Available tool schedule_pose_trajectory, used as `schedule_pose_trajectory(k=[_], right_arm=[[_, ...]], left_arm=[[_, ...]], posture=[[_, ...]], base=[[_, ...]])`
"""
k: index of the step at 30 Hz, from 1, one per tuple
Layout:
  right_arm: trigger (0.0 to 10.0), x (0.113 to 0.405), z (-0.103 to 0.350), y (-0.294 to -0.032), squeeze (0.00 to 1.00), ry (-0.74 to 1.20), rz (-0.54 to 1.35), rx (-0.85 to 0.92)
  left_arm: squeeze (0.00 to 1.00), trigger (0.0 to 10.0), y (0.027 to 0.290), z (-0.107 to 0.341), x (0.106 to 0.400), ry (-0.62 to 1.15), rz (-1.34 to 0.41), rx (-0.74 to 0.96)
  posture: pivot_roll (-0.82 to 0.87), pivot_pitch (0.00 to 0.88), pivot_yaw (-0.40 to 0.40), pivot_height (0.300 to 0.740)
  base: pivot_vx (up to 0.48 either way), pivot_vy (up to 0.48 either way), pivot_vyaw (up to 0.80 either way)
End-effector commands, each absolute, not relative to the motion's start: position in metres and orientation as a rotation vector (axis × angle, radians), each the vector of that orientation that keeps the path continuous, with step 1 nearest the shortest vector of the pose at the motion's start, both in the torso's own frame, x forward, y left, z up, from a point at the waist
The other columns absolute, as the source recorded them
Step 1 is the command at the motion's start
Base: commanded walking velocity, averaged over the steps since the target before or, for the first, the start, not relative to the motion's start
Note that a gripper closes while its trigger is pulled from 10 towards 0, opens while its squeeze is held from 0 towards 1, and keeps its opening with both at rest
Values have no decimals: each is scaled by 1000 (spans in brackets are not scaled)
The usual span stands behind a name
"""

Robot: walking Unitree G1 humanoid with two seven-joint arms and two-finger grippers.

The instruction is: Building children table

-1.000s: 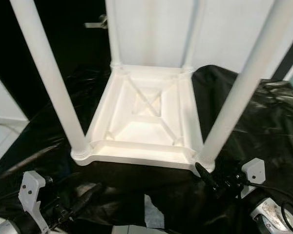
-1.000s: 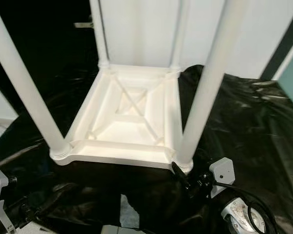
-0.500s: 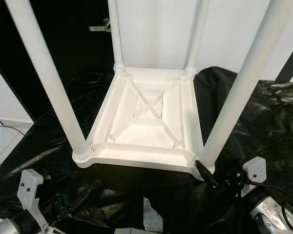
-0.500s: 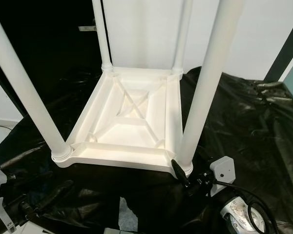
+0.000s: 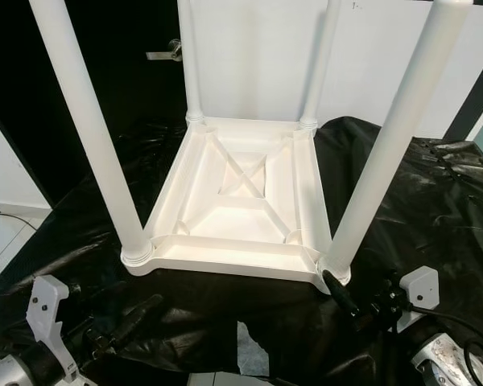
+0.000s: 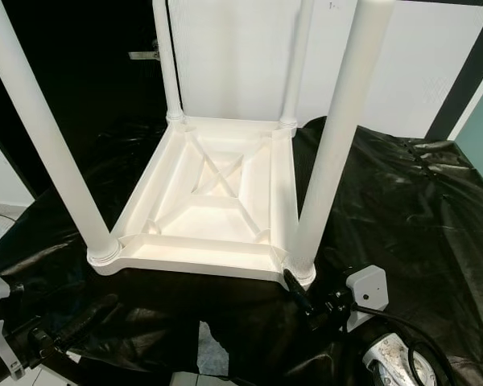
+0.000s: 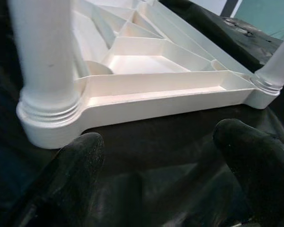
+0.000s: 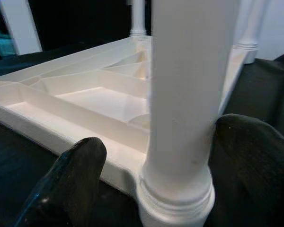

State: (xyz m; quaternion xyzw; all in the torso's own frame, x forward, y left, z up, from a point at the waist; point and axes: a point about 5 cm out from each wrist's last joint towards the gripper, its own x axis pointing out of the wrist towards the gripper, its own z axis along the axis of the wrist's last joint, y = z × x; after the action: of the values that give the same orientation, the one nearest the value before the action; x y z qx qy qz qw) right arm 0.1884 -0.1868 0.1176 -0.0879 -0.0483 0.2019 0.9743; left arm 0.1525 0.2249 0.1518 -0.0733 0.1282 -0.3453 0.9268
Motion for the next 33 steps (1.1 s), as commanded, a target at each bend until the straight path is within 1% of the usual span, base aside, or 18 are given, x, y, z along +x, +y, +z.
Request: schedule_pose_trajectory(k=[1, 11, 17, 21, 23, 26, 27, 33], right_arm=[[10000, 188, 119, -186, 0, -107, 410, -180], [10000, 177, 108, -186, 0, -76, 398, -171], [10000, 177, 107, -187, 0, -82, 363, -173], [10000, 175, 110, -190, 0, -109, 299, -213], [10000, 173, 109, -188, 0, -107, 297, -231], [10000, 164, 103, -179, 0, -93, 336, -259], [10000, 155, 106, -171, 0, -102, 394, -262], [10000, 144, 121, -164, 0, -105, 503, -225]], left_arm=[[0, 10000, 219, 156, 144, 246, -956, -184], [0, 10000, 218, 156, 144, 230, -962, -179], [0, 10000, 217, 156, 144, 228, -969, -177], [0, 10000, 217, 158, 148, 212, -960, -164], [0, 10000, 218, 158, 150, 204, -950, -146], [0, 10000, 218, 157, 152, 200, -940, -142], [0, 10000, 218, 156, 153, 204, -954, -147], [0, 10000, 219, 159, 157, 209, -996, -141]], posture=[[27, 0, -21, 740], [23, 0, -17, 740], [20, 0, -12, 740], [17, 0, -5, 740], [14, 0, -2, 740], [8, 0, 5, 740], [-6, 0, 19, 740], [-27, 0, 39, 740]], base=[[0, 277, 0], [0, 0, 0], [0, 0, 0], [0, 0, 0], [0, 0, 0], [0, 0, 0], [0, 0, 0], [0, 0, 0]])
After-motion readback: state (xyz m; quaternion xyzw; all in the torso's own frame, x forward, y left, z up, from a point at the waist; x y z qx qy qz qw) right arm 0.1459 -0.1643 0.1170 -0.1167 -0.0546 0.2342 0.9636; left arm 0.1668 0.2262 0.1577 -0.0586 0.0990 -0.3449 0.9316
